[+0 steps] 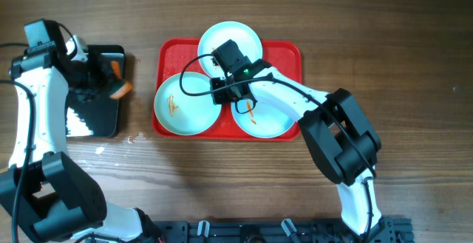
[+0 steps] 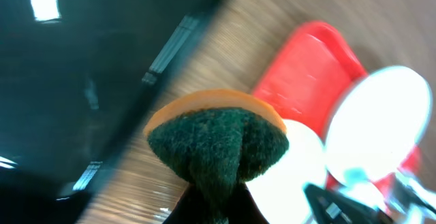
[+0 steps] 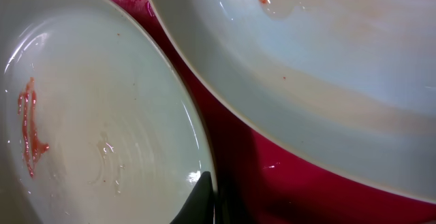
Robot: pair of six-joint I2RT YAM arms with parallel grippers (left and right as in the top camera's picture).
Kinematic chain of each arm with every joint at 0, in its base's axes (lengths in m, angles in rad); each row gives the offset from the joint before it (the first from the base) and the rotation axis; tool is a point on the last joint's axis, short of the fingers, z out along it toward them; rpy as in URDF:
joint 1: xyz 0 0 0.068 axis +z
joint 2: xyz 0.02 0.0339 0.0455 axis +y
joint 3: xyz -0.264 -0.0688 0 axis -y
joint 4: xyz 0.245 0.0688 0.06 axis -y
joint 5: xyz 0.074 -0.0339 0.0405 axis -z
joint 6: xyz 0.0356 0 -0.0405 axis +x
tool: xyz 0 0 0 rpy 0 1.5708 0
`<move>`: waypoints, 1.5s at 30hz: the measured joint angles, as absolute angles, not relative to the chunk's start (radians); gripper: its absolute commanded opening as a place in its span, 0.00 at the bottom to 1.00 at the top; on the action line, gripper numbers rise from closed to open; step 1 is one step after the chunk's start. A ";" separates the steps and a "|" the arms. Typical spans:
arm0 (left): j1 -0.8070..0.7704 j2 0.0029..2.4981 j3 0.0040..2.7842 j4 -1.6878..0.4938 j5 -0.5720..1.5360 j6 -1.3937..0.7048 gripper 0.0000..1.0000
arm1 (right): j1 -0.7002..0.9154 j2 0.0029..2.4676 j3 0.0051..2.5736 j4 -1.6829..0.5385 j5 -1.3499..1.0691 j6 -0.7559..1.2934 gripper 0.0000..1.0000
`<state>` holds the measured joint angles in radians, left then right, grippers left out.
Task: Clean dirty plates on tray and stack at the side
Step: 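Move the sponge with the left gripper down onto the left white plate, then scrub the left plate with the sponge while the right gripper holds its rim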
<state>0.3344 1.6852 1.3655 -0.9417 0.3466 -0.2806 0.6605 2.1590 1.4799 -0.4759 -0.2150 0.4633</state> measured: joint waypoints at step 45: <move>-0.292 1.827 1.041 -0.466 0.030 -0.381 0.04 | 0.686 2.155 1.493 -0.527 -0.120 0.606 0.04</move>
<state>-0.2916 1.8267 1.0409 -0.4660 0.0299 -0.3809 0.6857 2.1548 1.4933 -0.5266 -0.1196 0.6056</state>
